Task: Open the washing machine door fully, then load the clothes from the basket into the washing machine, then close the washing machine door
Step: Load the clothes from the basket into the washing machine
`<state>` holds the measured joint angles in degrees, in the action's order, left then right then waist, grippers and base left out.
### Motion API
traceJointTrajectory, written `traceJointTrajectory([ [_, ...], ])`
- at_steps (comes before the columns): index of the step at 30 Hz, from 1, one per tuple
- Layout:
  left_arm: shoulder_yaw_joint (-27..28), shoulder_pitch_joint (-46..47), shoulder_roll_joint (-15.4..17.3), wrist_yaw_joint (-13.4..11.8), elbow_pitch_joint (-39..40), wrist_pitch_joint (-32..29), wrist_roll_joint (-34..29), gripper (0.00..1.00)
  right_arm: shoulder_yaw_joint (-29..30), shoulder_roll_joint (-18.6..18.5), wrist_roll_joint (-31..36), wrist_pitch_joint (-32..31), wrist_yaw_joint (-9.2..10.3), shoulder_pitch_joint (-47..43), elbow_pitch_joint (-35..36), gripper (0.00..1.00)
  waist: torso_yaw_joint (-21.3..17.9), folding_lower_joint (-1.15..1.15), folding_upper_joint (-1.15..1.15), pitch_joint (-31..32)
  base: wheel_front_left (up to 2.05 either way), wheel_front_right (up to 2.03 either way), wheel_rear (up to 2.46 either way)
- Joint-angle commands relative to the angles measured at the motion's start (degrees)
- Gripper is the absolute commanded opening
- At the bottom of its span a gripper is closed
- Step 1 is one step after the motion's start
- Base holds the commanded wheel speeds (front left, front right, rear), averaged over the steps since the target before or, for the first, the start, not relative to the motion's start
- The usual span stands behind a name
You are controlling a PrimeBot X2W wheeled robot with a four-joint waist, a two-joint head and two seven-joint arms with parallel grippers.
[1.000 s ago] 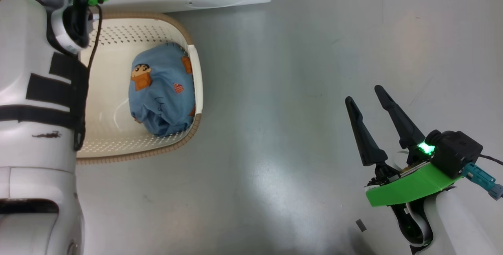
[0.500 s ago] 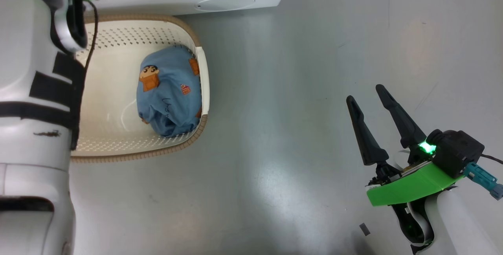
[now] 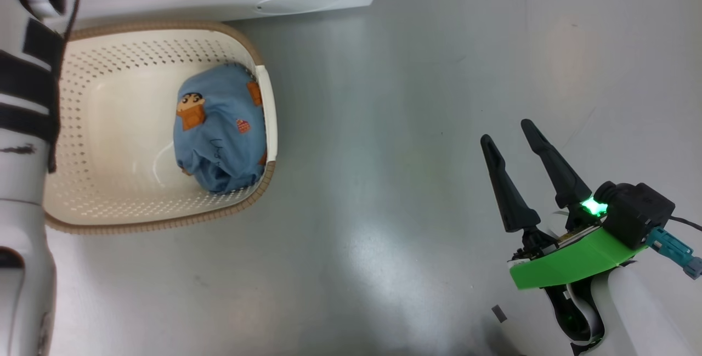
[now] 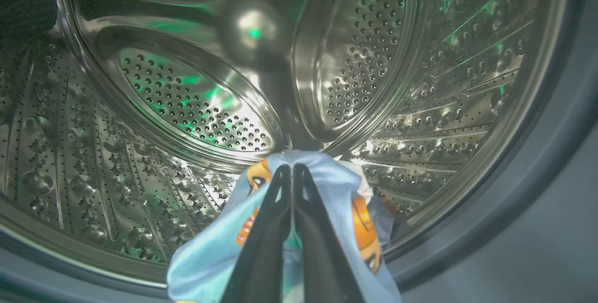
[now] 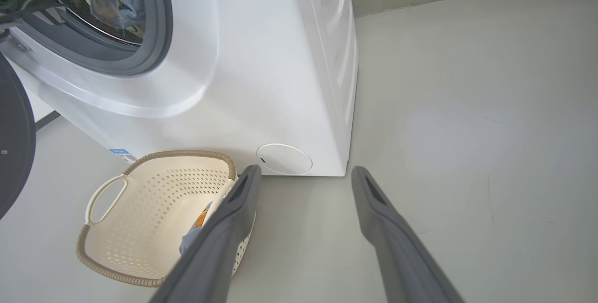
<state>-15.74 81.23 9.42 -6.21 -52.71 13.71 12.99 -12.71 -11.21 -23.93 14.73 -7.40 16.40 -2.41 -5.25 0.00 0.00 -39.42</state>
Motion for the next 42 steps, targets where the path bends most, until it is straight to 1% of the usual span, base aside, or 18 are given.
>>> traceJointTrajectory([
  [1,0.29,1.85,2.92,0.26,1.25,0.45,-0.59,0.0,-1.43,-0.36,-0.39,0.27,-0.09,-2.09,1.34,1.0,-0.31,0.0,0.0,-0.5,0.0,0.0,0.0],
  [8,0.18,4.0,3.21,0.16,0.03,0.59,-0.32,0.0,-1.05,-0.84,-0.39,0.27,-0.09,-3.11,1.69,1.0,-0.32,0.0,0.0,-1.73,0.0,0.0,0.0],
  [20,-0.45,7.91,2.72,0.17,0.24,1.04,-0.04,0.0,-0.87,-1.19,-0.27,0.27,-0.09,-4.31,2.8,1.0,0.73,0.0,0.0,-7.19,0.0,0.0,0.0],
  [24,-0.82,8.95,2.55,-0.01,-0.05,1.11,-0.15,0.0,-0.95,-1.27,-0.2,0.27,-0.09,-5.06,2.83,1.0,1.15,0.0,0.0,-7.78,0.0,0.0,0.0],
  [26,-1.29,10.0,2.79,-0.12,2.78,1.22,-1.14,0.0,-0.95,-1.37,-0.14,0.27,-0.09,-5.42,3.0,1.0,1.27,0.0,0.0,-8.25,0.0,0.0,0.0],
  [29,-1.26,9.72,3.73,-0.24,12.2,1.26,-3.17,0.0,-1.34,-1.47,-0.09,0.27,-0.09,-5.21,3.37,1.0,1.04,0.0,0.0,-9.25,0.0,0.0,0.0],
  [31,-1.44,8.16,4.47,0.89,17.31,1.27,-4.26,0.0,-1.73,-1.47,-0.09,0.27,-0.09,-5.09,3.46,1.0,0.67,0.0,0.0,-9.43,0.0,0.0,0.0],
  [33,-1.04,6.35,4.99,1.79,18.96,1.28,-4.29,0.0,-2.33,-1.49,-0.08,0.27,-0.09,-5.08,3.18,1.0,0.15,0.0,0.0,-9.26,0.0,0.0,0.0],
  [37,0.02,5.73,5.29,3.17,16.02,1.28,-3.3,0.0,-3.28,-1.5,-0.34,0.27,-0.09,-4.69,2.71,1.0,-0.87,0.0,0.0,-9.48,0.0,0.0,0.0],
  [42,0.76,7.81,4.7,4.07,9.04,0.94,-1.57,0.0,-3.92,-1.35,-0.55,0.27,-0.09,-4.83,2.0,1.0,-1.45,0.0,0.0,-9.26,0.0,0.0,0.0],
])
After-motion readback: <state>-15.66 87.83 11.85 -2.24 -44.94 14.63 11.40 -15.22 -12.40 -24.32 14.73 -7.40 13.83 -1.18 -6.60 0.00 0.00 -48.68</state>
